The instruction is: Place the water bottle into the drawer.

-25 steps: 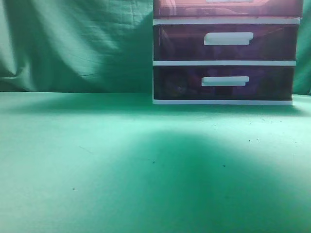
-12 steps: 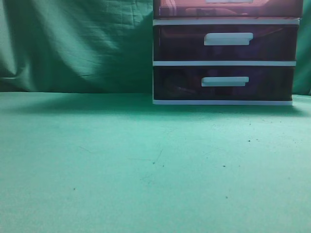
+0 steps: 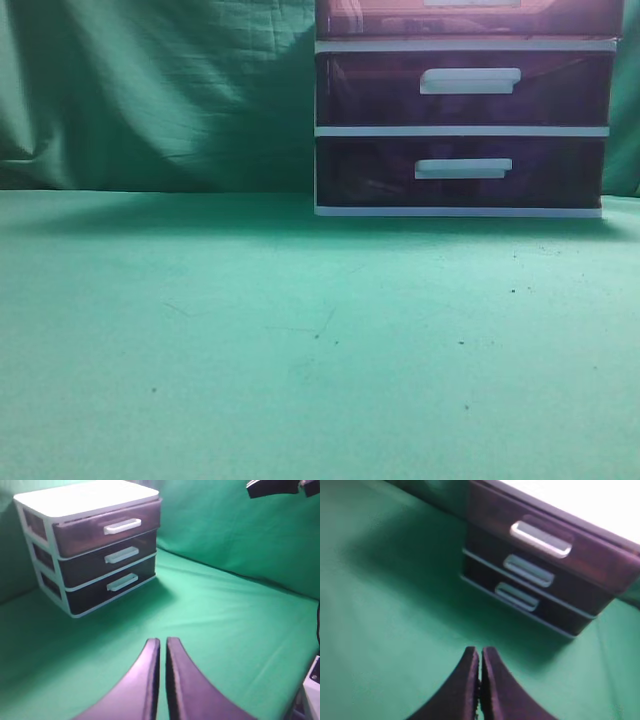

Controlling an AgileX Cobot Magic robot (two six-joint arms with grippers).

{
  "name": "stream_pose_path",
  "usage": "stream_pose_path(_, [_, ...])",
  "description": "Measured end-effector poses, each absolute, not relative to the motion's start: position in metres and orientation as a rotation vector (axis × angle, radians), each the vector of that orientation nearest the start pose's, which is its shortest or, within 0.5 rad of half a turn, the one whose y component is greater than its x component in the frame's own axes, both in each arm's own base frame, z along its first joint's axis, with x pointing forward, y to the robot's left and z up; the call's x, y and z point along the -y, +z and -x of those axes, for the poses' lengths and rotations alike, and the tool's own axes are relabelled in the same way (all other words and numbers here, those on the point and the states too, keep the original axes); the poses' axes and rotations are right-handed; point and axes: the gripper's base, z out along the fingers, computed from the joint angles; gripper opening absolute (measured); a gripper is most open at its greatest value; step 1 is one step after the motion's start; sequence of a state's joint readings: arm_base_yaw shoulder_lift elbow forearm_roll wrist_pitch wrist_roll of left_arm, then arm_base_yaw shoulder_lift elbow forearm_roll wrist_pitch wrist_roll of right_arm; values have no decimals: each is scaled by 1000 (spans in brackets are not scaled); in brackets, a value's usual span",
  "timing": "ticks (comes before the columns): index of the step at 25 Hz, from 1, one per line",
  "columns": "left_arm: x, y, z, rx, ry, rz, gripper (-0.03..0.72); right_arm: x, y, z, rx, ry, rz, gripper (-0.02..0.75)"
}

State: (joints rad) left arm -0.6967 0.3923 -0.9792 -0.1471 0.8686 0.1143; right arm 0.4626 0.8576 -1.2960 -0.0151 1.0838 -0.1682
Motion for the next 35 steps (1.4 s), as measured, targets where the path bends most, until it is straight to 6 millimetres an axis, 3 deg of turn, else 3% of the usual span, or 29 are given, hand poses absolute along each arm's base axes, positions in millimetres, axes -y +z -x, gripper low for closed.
stream_pose_path(6, [8, 376, 7, -1594, -594, -698, 0, -42, 452, -44, -1906, 389, 751, 0])
stream_pose_path(12, [2, 340, 12, -1485, -610, -638, 0, -35, 408, 1, -1764, 552, 819, 0])
stream_pose_path(17, [8, 314, 4, -1503, -606, -633, 0, -33, 363, 20, -1640, 627, 845, 0])
stream_pose_path(22, [15, 290, -7, -1570, -576, -657, 0, -33, 319, 18, -1613, 648, 787, 0])
stream_pose_path(27, [17, 274, -15, -1592, -485, -685, 0, -38, 286, -6, -1633, 632, 670, 0])
stream_pose_path(35, [19, 264, -19, -1617, -464, -699, 0, -38, 260, -28, -1606, 587, 523, 0])
